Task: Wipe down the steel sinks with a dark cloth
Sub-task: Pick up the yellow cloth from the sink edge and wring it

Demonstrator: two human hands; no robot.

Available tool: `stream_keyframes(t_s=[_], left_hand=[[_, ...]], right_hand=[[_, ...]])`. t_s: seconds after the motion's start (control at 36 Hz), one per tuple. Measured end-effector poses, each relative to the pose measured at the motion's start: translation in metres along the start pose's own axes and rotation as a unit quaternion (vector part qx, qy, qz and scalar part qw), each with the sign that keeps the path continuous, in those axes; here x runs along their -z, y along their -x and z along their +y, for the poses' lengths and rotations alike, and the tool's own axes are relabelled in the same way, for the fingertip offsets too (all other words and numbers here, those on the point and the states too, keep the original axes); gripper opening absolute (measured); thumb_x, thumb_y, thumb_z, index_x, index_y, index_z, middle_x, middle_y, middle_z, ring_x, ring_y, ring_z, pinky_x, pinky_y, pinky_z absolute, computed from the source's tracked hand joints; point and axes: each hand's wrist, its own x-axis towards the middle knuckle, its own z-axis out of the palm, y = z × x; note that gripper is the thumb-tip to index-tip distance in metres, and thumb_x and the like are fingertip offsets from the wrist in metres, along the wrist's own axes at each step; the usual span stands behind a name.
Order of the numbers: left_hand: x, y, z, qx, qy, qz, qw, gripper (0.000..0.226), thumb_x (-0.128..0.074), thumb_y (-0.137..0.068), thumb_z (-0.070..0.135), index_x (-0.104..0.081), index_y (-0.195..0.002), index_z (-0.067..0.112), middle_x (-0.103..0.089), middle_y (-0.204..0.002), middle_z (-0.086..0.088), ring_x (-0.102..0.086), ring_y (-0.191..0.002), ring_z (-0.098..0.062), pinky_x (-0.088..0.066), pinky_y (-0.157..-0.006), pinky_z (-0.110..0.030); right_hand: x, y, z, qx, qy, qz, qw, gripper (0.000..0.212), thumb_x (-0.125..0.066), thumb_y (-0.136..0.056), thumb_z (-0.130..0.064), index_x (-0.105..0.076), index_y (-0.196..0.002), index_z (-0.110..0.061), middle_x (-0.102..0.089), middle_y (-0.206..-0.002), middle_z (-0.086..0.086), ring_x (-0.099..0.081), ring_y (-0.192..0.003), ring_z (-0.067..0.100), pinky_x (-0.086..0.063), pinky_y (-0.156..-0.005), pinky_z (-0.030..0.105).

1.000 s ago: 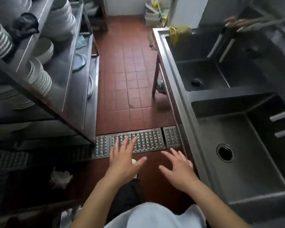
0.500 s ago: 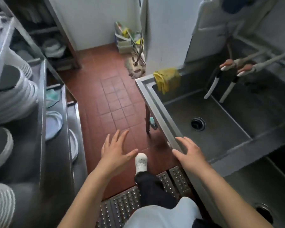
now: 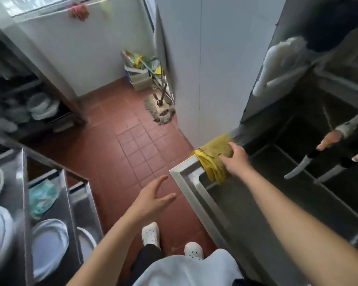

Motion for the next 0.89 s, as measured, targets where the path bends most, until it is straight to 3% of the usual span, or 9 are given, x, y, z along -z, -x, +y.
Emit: stream_keyframes(t_s=[0.06, 0.14, 0.22, 0.31, 0.36, 0.53, 0.67, 0.83, 0.89], left_hand=[[-0.007, -0.031, 0.016, 0.057, 0.183, -0.039, 0.981, 0.051, -0.069, -0.090, 0.029, -0.052, -0.138, 0.031, -0.054, -0.129, 0.018, -0.054, -0.116, -0.003, -0.044, -0.098, -0.027], [-0.021, -0.078, 0.039, 0.144, 0.372, -0.100, 0.912, 0.039, -0.068, -0.089, 0.025, -0.061, -0.127, 0.031, -0.064, -0.124, 0.004, -0.061, -0.110, -0.011, -0.056, -0.082, -0.031], [-0.032, -0.119, 0.059, 0.196, 0.434, -0.162, 0.864, 0.030, -0.066, -0.084, 0.027, -0.069, -0.112, 0.037, -0.062, -0.127, 0.005, -0.057, -0.113, -0.016, -0.060, -0.077, -0.037], [-0.033, -0.154, 0.073, 0.237, 0.448, -0.235, 0.829, 0.057, -0.061, -0.086, 0.024, -0.046, -0.139, 0.039, -0.043, -0.147, 0.003, -0.049, -0.126, -0.028, -0.057, -0.085, -0.051], [-0.029, -0.177, 0.079, 0.266, 0.448, -0.255, 0.815, 0.065, -0.061, -0.084, 0.022, -0.039, -0.144, 0.035, -0.039, -0.151, -0.004, -0.051, -0.125, -0.031, -0.056, -0.084, -0.057], [-0.020, -0.225, 0.085, 0.307, 0.431, -0.288, 0.798, 0.070, -0.060, -0.086, 0.015, -0.032, -0.145, 0.041, -0.039, -0.147, -0.011, -0.057, -0.115, -0.032, -0.059, -0.070, -0.053], [-0.022, -0.240, 0.078, 0.316, 0.404, -0.309, 0.801, 0.065, -0.059, -0.090, 0.011, -0.032, -0.142, 0.038, -0.050, -0.128, -0.011, -0.064, -0.104, -0.028, -0.060, -0.063, -0.043], [-0.015, -0.254, 0.064, 0.303, 0.362, -0.342, 0.812, 0.045, -0.060, -0.090, 0.009, -0.047, -0.129, 0.028, -0.061, -0.119, -0.015, -0.068, -0.089, -0.026, -0.060, -0.074, -0.039], [-0.011, -0.257, 0.060, 0.277, 0.313, -0.352, 0.838, 0.044, -0.064, -0.088, 0.011, -0.050, -0.127, 0.026, -0.064, -0.110, -0.011, -0.066, -0.080, -0.022, -0.060, -0.068, -0.035]], right_hand=[[0.008, -0.035, -0.003, -0.031, -0.002, 0.014, 0.999, 0.082, -0.074, -0.086, -0.025, -0.030, -0.154, -0.015, -0.037, -0.153, 0.017, -0.039, -0.140, 0.035, -0.034, -0.116, 0.043], [0.017, -0.076, -0.004, -0.070, 0.035, 0.000, 0.997, 0.094, -0.074, -0.085, -0.030, -0.015, -0.158, -0.019, -0.030, -0.159, 0.016, -0.030, -0.145, 0.036, -0.028, -0.118, 0.045], [0.015, -0.101, -0.004, -0.100, 0.062, -0.059, 0.991, 0.097, -0.074, -0.085, -0.028, -0.012, -0.159, -0.021, -0.021, -0.162, 0.012, -0.025, -0.147, 0.035, -0.026, -0.120, 0.047], [0.006, -0.112, -0.003, -0.124, 0.090, -0.047, 0.987, 0.091, -0.075, -0.085, -0.028, -0.020, -0.157, -0.019, -0.017, -0.161, 0.007, -0.030, -0.144, 0.033, -0.028, -0.119, 0.048], [0.000, -0.114, -0.005, -0.142, 0.111, -0.015, 0.983, 0.086, -0.077, -0.083, -0.032, -0.029, -0.153, -0.021, -0.030, -0.156, 0.010, -0.036, -0.139, 0.034, -0.034, -0.115, 0.046], [-0.013, -0.117, -0.004, -0.197, 0.072, 0.030, 0.977, 0.058, -0.083, -0.074, -0.037, -0.040, -0.113, -0.037, -0.058, -0.115, 0.001, -0.047, -0.123, 0.031, -0.034, -0.110, 0.049], [-0.018, -0.120, -0.011, -0.250, 0.126, 0.009, 0.960, 0.039, -0.079, -0.076, -0.049, -0.070, -0.105, -0.023, -0.069, -0.118, 0.004, -0.055, -0.122, 0.033, -0.027, -0.109, 0.048], [-0.006, -0.113, -0.026, -0.298, 0.096, -0.052, 0.948, 0.039, -0.085, -0.070, -0.041, -0.072, -0.099, -0.019, -0.071, -0.107, 0.002, -0.060, -0.113, 0.030, -0.031, -0.113, 0.053], [-0.006, -0.108, -0.031, -0.298, 0.104, -0.040, 0.948, 0.038, -0.085, -0.070, -0.041, -0.070, -0.099, -0.021, -0.069, -0.112, 0.003, -0.057, -0.116, 0.031, -0.028, -0.113, 0.053]])
